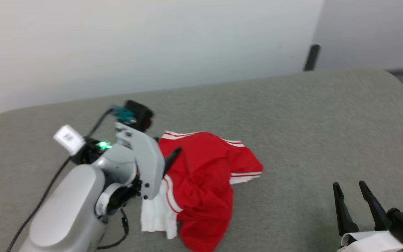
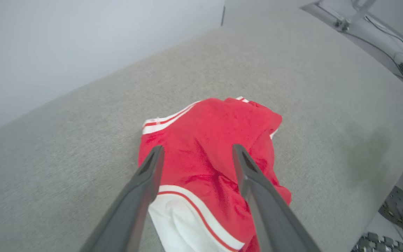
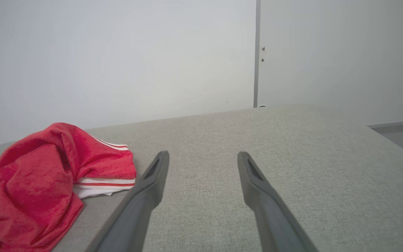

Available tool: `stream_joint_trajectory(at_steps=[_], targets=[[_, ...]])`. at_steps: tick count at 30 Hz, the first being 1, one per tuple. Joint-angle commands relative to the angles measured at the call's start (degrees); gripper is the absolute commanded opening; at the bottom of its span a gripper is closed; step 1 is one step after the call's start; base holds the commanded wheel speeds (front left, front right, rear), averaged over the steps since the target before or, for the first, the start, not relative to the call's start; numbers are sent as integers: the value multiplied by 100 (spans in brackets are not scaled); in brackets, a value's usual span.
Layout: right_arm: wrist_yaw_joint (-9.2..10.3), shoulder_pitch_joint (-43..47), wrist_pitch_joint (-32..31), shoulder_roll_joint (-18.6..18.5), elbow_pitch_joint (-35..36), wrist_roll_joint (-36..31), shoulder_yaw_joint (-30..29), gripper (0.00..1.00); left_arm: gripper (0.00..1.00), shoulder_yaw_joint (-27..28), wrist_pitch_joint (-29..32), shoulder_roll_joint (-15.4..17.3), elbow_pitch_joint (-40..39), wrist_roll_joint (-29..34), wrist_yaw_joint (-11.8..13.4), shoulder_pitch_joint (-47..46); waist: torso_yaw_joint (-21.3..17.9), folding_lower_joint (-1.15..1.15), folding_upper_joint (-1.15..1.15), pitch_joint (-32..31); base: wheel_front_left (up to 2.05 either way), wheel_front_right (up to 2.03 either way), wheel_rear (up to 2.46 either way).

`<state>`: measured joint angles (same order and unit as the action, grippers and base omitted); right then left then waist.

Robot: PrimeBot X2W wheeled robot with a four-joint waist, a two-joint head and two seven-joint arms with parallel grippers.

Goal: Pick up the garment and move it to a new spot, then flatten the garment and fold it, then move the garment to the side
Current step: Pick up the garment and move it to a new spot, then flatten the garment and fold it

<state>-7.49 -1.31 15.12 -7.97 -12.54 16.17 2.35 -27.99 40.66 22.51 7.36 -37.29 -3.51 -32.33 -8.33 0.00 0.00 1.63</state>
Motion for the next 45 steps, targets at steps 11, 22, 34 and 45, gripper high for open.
stream_joint_trajectory(at_steps=[11,22,34,45], targets=[[0,264,5,-90,-36,66,84,100,100,724,-2395,-13,5,33,-38,1045,941,0,0,-672,0,0,0],[0,508,5,-62,-5,-47,-108,100,100,1043,-4283,94,327,306,-69,1987,1517,0,0,-911,0,0,0],[0,654,5,-2,37,-186,-231,100,100,1444,-5210,61,1115,132,38,2530,1800,0,0,-977,0,0,0],[0,509,5,-46,38,-204,-269,100,100,1248,-4892,58,1141,31,-108,2209,1575,0,0,-838,0,0,0]])
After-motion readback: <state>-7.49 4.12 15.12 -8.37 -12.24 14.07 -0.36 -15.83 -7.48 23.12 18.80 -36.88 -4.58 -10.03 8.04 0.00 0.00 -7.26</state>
